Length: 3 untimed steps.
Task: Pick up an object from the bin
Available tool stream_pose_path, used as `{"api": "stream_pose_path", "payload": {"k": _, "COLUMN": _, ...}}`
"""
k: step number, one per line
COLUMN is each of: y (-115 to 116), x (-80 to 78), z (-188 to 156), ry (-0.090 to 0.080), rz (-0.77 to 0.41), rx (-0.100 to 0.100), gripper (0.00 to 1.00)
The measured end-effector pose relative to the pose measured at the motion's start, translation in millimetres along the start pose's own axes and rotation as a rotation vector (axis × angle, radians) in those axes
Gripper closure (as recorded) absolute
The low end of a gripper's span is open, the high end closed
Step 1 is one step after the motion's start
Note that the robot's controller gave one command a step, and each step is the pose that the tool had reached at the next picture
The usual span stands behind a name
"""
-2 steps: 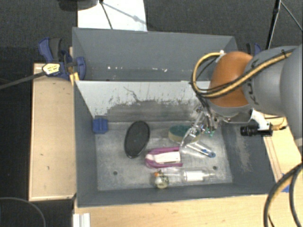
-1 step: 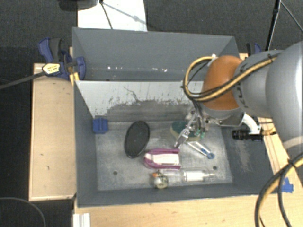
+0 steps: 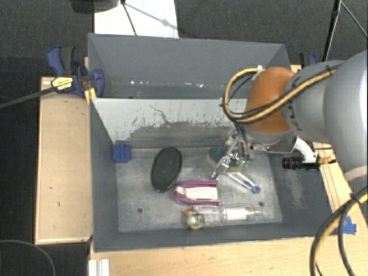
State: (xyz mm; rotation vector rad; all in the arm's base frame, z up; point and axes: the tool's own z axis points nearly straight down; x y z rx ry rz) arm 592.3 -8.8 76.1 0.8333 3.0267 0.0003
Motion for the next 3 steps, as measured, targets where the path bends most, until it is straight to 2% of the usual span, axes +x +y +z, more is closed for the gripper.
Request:
{"api": "stream_pose_path", "payload": {"k": 1, "y": 0.4, "x": -2.4, "z": -1.8, "ry": -0.006, "rz": -0.001, "rx": -0.002, "gripper": 1.0}}
{"api": "stream_pose_path", "payload": {"k": 2, "y": 0.9, "x": -3.3, "z": -15.2, "ry": -0.003, "rz": -0.004, "rx": -0.002, "gripper": 1.0}}
{"api": "stream_pose_path", "payload": {"k": 3, "y": 1.7, "x": -4.9, "z": -77.9, "ry": -0.005, "rz": -0.01, "rx": -0.004, "gripper": 1.0}}
